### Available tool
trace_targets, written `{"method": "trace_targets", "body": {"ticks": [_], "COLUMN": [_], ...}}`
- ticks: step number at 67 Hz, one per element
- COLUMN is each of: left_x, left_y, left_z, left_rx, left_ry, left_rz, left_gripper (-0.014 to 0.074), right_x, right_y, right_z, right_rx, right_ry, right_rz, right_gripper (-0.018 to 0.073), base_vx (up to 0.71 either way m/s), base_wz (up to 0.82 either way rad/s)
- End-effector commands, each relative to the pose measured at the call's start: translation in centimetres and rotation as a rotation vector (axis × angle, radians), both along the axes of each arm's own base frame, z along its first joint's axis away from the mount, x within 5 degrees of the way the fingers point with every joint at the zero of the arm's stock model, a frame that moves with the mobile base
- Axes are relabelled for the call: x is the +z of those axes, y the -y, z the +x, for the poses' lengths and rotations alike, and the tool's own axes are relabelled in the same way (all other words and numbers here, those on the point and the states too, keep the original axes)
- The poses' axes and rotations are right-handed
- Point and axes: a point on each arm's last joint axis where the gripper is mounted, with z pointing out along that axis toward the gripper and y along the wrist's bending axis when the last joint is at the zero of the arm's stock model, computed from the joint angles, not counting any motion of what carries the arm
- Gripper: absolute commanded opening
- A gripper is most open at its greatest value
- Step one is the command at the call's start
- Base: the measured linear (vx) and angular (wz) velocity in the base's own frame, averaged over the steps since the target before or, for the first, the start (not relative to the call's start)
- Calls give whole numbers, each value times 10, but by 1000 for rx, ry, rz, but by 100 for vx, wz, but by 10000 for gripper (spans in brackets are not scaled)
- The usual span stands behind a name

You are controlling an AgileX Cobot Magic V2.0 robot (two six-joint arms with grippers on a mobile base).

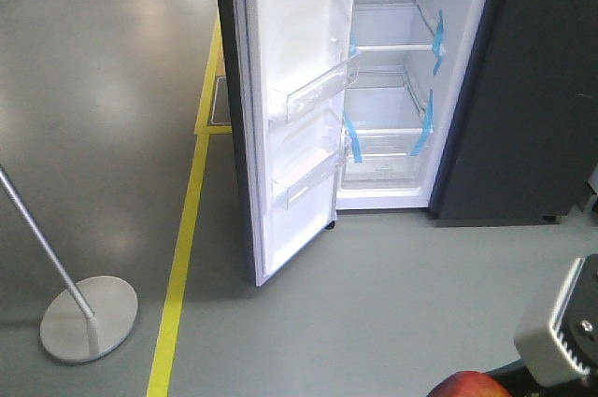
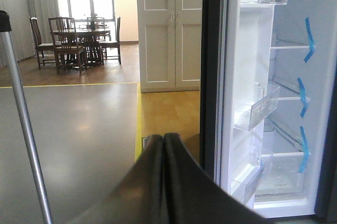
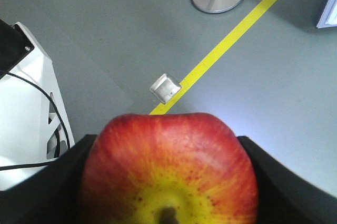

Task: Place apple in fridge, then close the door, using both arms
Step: 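Drive toward the open white refrigerator carrying the apple, then approach the open refrigerator door bins with the base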

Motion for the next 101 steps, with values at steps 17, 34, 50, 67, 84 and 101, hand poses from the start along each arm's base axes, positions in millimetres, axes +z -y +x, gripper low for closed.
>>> {"method": "trace_targets", "body": {"ticks": [17,34,50,67,84,101], "left_x": [13,13,13,13,13,13], "left_y": [0,0,0,0,0,0], "left_z": [-3,-3,-3,-3,-3,-3], "left_rx": [0,0,0,0,0,0], "left_ry": [104,104,104,104,104,104], "left_rz": [-13,-13,-13,-13,-13,-13], "left_gripper": [-6,-6,-6,-6,-6,-6], "right_x": [13,13,13,13,13,13], "right_y": [-3,-3,-3,-3,-3,-3], "right_z": [3,3,3,3,3,3], "right_rx": [-18,-18,-18,-18,-18,-18], "right_ry": [55,55,55,55,55,55], "right_rz": [70,70,70,70,70,70], "right_gripper": [159,159,159,159,159,159], "base_vx": [13,12,12,12,12,11], "base_wz": [0,0,2,4,4,4]}}
